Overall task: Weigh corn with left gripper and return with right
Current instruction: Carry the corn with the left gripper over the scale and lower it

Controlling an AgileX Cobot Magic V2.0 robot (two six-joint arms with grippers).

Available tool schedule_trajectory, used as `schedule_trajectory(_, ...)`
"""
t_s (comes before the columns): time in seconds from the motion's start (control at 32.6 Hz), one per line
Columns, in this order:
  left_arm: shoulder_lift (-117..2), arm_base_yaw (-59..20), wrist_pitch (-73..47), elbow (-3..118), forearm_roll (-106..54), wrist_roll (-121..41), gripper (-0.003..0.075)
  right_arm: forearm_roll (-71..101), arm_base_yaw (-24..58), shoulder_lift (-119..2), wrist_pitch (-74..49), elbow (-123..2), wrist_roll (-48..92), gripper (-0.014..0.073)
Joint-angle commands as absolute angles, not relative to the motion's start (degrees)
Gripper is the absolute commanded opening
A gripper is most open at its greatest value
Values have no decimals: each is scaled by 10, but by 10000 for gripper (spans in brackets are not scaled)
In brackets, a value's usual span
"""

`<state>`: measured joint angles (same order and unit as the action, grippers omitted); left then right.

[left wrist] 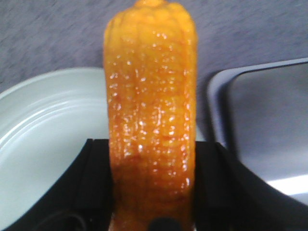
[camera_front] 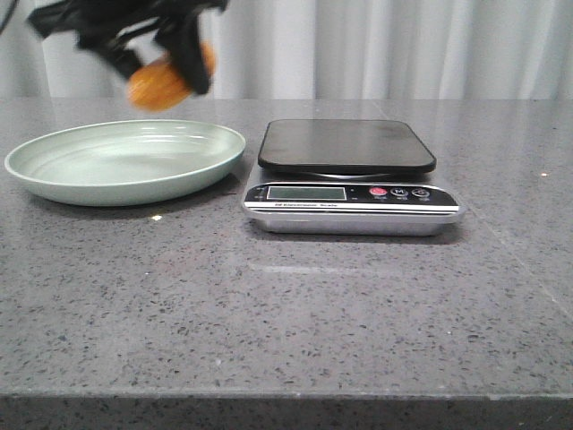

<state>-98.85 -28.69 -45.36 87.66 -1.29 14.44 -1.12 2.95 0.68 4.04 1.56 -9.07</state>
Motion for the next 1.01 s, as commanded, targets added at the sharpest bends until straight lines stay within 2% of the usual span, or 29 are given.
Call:
schedule_trajectory(0.0, -982, -329, -434, 943, -22, 150, 137, -10, 33, 16, 89, 11, -90, 172)
schedule_trajectory(0.34, -1062, -403, -465, 1009, -22, 205, 138, -10, 33, 16, 89, 11, -90, 172)
schedule_trajectory(0.71, -1080, -414, -475, 1010, -39, 213, 145, -10, 33, 16, 89, 11, -90, 172)
schedule_trajectory(0.83, -1080, -414, -482, 1010, -40, 213, 244, -10, 33, 16, 89, 11, -90, 172)
schedule_trajectory(0.98, -1080, -414, -489, 1010, -50, 213, 461, -10, 33, 16, 89, 11, -90, 172)
